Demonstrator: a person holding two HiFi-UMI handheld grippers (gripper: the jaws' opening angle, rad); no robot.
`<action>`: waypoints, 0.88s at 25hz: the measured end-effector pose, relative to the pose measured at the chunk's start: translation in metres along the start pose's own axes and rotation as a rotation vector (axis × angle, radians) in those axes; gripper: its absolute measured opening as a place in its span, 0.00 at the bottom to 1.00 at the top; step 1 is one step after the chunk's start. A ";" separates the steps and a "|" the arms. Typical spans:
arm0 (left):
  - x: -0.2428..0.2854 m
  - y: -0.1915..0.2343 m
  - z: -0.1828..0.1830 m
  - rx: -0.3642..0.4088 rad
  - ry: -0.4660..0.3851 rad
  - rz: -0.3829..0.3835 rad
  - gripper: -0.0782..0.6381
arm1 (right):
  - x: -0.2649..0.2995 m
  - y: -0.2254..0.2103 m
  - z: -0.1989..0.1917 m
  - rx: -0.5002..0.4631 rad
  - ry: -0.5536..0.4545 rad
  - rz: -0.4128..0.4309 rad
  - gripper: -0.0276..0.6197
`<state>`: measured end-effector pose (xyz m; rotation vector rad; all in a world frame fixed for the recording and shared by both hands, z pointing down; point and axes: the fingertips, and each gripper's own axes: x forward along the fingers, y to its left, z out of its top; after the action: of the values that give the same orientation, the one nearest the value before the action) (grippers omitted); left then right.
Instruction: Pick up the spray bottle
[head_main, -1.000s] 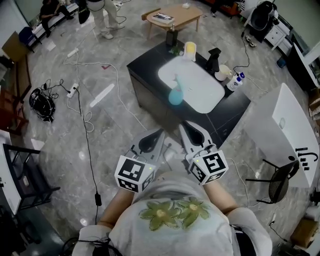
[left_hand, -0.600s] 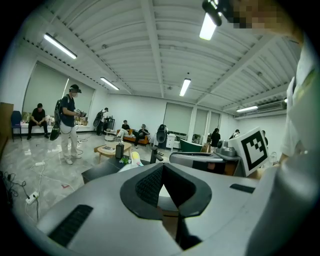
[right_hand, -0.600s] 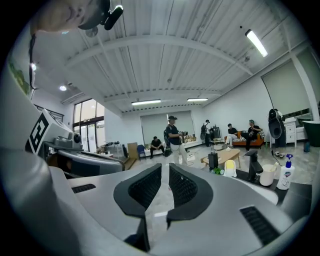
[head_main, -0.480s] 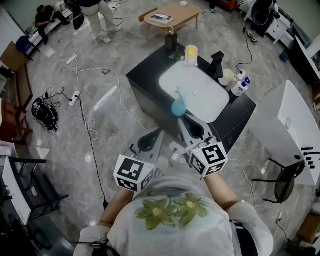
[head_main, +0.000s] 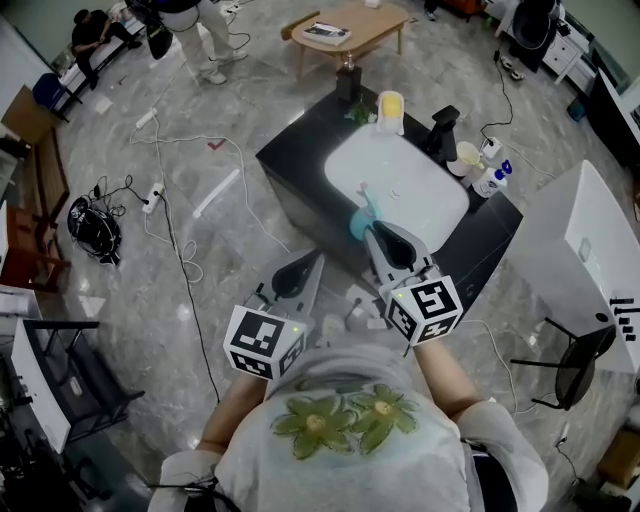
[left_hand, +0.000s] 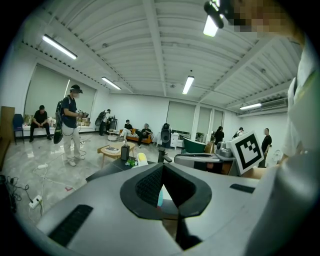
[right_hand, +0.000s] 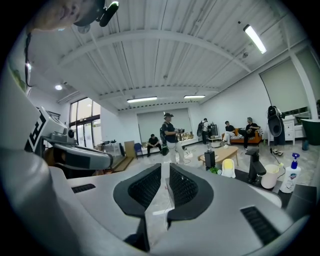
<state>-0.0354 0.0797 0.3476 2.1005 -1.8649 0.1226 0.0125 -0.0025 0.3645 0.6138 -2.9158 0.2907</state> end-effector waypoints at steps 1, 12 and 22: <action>0.002 0.002 0.000 -0.001 0.000 0.001 0.12 | 0.002 -0.002 -0.002 0.002 0.004 -0.003 0.09; 0.011 0.004 -0.005 -0.020 0.004 -0.034 0.12 | 0.007 -0.004 -0.007 -0.020 0.051 -0.025 0.09; 0.028 0.003 -0.021 -0.033 0.084 -0.112 0.12 | 0.008 -0.017 -0.016 -0.004 0.095 -0.102 0.09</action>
<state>-0.0312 0.0595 0.3756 2.1376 -1.6862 0.1495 0.0136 -0.0179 0.3839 0.7252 -2.7829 0.2933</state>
